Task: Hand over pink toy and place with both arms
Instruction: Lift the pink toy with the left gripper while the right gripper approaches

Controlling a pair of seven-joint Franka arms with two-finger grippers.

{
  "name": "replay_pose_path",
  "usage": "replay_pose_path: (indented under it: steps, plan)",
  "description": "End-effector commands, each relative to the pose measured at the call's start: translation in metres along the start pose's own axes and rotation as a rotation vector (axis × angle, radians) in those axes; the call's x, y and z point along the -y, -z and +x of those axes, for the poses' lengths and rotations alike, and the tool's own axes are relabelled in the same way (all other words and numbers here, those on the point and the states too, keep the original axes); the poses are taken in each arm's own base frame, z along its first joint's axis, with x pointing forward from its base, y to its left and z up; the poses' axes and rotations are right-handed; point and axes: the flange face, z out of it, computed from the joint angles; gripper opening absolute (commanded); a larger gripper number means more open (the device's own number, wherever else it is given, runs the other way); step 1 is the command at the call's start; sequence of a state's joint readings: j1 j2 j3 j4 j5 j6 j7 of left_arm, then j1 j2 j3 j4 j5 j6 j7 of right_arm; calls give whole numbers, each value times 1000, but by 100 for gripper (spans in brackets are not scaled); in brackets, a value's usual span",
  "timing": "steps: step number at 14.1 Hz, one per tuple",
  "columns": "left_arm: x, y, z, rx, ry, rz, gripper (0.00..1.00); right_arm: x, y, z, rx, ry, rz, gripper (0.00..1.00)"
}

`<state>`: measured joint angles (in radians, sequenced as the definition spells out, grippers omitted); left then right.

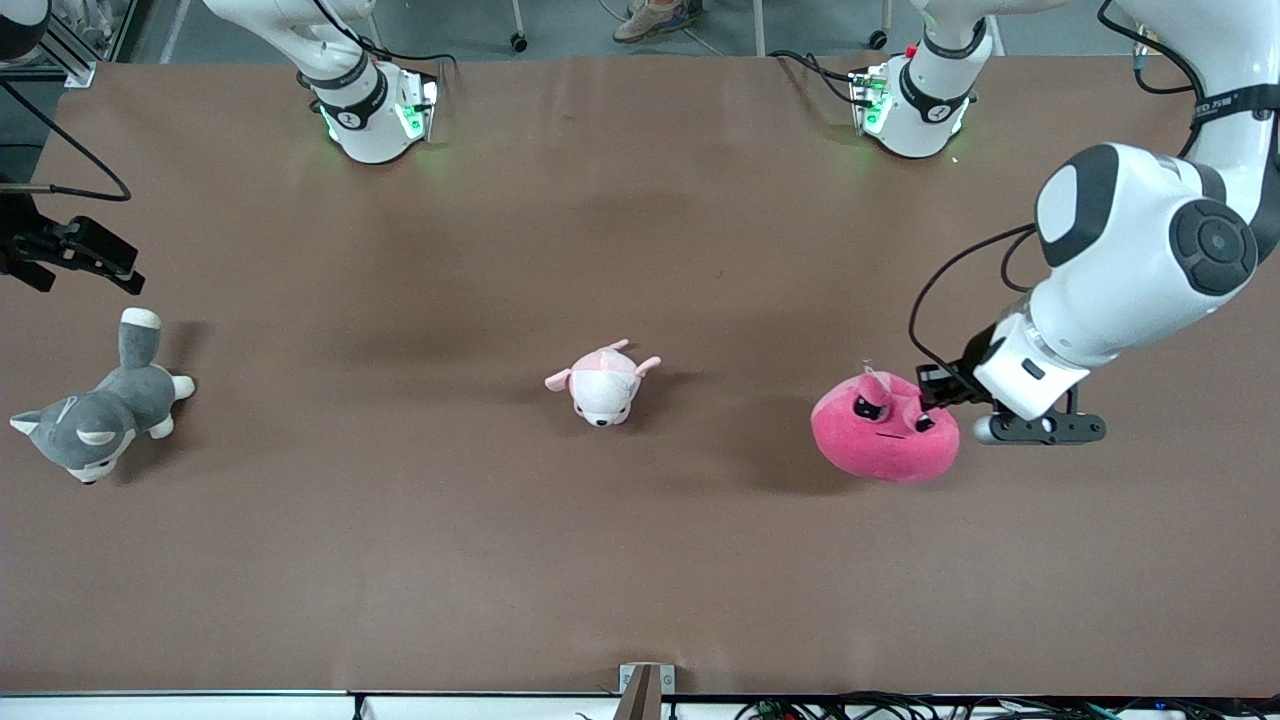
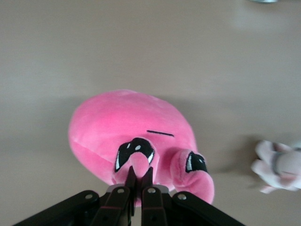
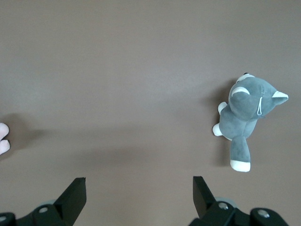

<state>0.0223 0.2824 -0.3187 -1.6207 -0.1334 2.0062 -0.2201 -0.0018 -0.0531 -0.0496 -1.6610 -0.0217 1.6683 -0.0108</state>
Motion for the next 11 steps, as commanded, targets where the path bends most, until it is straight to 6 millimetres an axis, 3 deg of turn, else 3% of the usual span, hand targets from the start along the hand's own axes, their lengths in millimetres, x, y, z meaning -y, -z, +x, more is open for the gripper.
replay_pose_path:
  steps: [1, 4, 6, 9, 11]
  plan:
    - [-38, 29, -3, 5, -24, -89, 3, 7, 2, -2, 19, 1, 39, 100]
    - [-83, 40, -14, 17, 8, -156, 3, 24, 0, -5, 62, -29, 265, 100]
    - [-124, 46, -28, 26, 102, -168, 3, 48, -11, -1, 95, -14, 367, 100]
    - [-179, 40, -56, 63, 208, -173, 3, 119, -20, 4, 127, 58, 531, 98]
    - [-210, 42, -70, 77, 265, -184, 2, 149, -28, 12, 124, 60, 625, 83]
